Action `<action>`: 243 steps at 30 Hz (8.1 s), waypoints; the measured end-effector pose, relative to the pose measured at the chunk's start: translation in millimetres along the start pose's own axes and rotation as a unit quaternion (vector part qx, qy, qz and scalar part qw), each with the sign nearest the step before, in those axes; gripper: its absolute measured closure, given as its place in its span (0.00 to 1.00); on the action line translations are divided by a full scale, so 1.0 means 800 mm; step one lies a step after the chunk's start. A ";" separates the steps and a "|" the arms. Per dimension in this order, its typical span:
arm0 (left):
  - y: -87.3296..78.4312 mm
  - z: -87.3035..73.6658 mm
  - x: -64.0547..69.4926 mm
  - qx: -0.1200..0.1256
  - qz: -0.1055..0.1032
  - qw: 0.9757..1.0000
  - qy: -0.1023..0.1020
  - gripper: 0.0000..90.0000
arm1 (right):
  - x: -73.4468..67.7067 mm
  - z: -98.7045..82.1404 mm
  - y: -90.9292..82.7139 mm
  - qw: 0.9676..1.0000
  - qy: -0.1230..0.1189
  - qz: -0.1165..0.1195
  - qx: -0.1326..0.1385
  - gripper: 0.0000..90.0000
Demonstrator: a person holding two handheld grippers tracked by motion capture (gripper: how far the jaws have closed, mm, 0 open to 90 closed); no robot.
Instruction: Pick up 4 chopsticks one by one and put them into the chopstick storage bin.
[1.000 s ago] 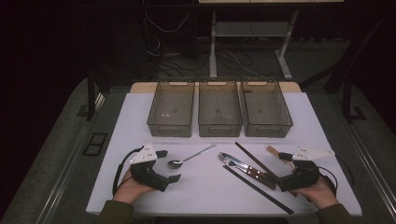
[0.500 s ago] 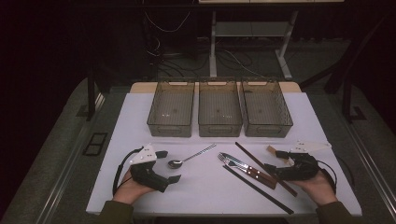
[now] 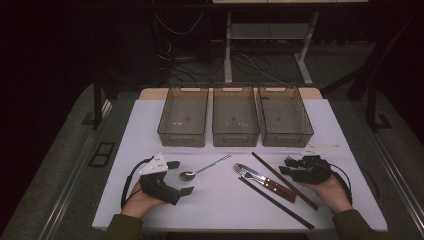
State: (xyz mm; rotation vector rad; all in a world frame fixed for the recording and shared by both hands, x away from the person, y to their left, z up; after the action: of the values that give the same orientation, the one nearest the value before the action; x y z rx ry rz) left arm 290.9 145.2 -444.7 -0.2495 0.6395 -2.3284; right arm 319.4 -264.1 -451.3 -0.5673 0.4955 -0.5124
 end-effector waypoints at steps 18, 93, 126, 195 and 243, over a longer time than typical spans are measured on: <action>0.002 0.001 0.002 -0.001 0.002 1.000 -0.001 0.00 | 0.019 0.029 0.052 0.999 -0.002 0.009 -0.043 1.00; 0.002 -0.003 0.006 -0.007 -0.007 1.000 -0.003 0.00 | -0.017 0.013 0.004 0.998 -0.022 0.051 -0.043 0.70; 0.001 -0.003 0.006 -0.007 -0.008 1.000 0.001 0.00 | -0.022 -0.060 -0.034 0.993 -0.037 0.023 -0.113 0.89; 0.002 -0.004 0.008 -0.009 -0.010 1.000 0.003 0.00 | -0.018 -0.045 -0.053 0.997 -0.051 0.018 -0.060 0.94; 0.006 -0.005 0.009 -0.011 -0.011 1.000 0.005 0.00 | -0.027 0.013 -0.069 0.996 -0.060 0.061 0.033 0.94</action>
State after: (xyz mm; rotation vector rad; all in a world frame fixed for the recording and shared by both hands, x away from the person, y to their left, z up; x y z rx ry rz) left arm 286.9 138.8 -450.2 -0.2567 0.6706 -2.3453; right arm 291.3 -287.7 -403.3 -0.4986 0.3953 -0.3749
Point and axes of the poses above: each handheld gripper's, and its own axes: y roughly forward along the jaws, z roughly out of its top, x roughly to its right, the point moved 4 cm from there along y, roughly forward along the jaws, and after that the axes turned 14 degrees about z, right-handed, at the moved point
